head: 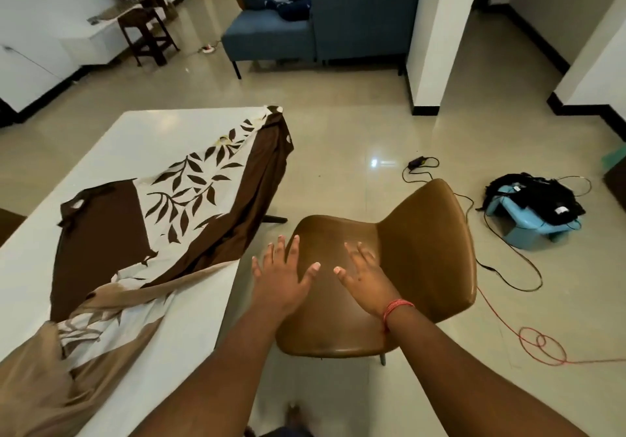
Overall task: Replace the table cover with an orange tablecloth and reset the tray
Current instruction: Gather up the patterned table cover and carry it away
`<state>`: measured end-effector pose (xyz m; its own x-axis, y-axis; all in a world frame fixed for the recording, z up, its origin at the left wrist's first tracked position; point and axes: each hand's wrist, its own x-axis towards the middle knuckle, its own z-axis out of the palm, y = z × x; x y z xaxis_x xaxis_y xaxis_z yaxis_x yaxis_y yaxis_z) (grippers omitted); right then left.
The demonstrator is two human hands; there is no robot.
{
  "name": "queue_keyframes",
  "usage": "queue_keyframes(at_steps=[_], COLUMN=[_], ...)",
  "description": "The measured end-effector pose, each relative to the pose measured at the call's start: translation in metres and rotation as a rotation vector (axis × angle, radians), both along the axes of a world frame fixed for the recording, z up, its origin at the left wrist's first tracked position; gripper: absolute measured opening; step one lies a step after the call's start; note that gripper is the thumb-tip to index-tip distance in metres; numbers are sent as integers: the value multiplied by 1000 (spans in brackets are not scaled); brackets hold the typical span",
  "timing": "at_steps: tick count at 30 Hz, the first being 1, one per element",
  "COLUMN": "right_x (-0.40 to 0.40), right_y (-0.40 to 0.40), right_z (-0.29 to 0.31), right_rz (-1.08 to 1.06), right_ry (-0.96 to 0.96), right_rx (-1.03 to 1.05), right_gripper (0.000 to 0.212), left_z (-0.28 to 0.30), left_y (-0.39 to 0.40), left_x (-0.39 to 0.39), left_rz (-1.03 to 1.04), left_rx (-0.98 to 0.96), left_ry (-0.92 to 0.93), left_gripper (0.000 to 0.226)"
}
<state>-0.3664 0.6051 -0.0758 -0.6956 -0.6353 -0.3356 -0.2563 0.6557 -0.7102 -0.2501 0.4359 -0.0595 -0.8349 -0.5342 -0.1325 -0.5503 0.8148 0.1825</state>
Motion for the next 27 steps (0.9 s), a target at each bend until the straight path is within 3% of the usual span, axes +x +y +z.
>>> queue_keyframes(at_steps=[7, 14, 21, 23, 27], right_x=[-40, -74, -81, -88, -105], right_y=[-72, -185, -280, -299, -325], right_z=[10, 4, -16, -30, -57], right_rz=[62, 90, 173, 184, 179], right_ry=[40, -23, -123, -158, -213], right_rx=[18, 27, 61, 62, 65], right_gripper=[65, 64, 61, 61, 63], left_z=[-1, -19, -77, -88, -93], left_y=[-76, -193, -271, -276, -279], left_x=[-36, -61, -73, -84, -107], left_rz=[44, 80, 266, 273, 278], left_rx=[1, 13, 201, 154, 47], left_ry=[-4, -141, -273, -299, -184], left_gripper=[79, 81, 89, 81, 29])
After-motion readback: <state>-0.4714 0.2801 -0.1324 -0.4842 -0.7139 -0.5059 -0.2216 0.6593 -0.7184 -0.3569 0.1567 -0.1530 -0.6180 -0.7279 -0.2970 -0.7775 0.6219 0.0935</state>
